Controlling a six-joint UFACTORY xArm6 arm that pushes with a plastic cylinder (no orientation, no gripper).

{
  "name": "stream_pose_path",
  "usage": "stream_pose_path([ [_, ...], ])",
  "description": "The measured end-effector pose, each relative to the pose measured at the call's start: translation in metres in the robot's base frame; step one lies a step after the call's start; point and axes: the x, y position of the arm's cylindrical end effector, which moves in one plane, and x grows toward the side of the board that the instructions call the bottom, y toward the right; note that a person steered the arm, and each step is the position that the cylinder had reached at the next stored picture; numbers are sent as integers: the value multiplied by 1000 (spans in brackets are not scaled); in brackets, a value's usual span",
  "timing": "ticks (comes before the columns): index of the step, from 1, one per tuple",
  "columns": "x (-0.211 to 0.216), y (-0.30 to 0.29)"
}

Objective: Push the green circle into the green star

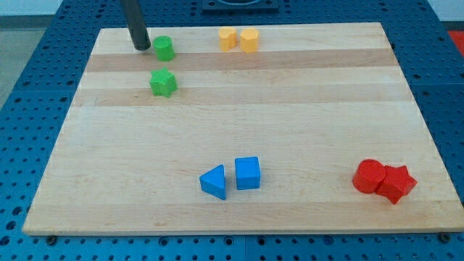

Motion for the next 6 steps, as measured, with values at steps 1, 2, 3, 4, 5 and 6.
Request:
stream_pose_path([
  [1, -9, 24],
  [2, -4, 48],
  [3, 27, 49],
  [4, 75, 56],
  [5, 71, 59],
  [6, 31, 63],
])
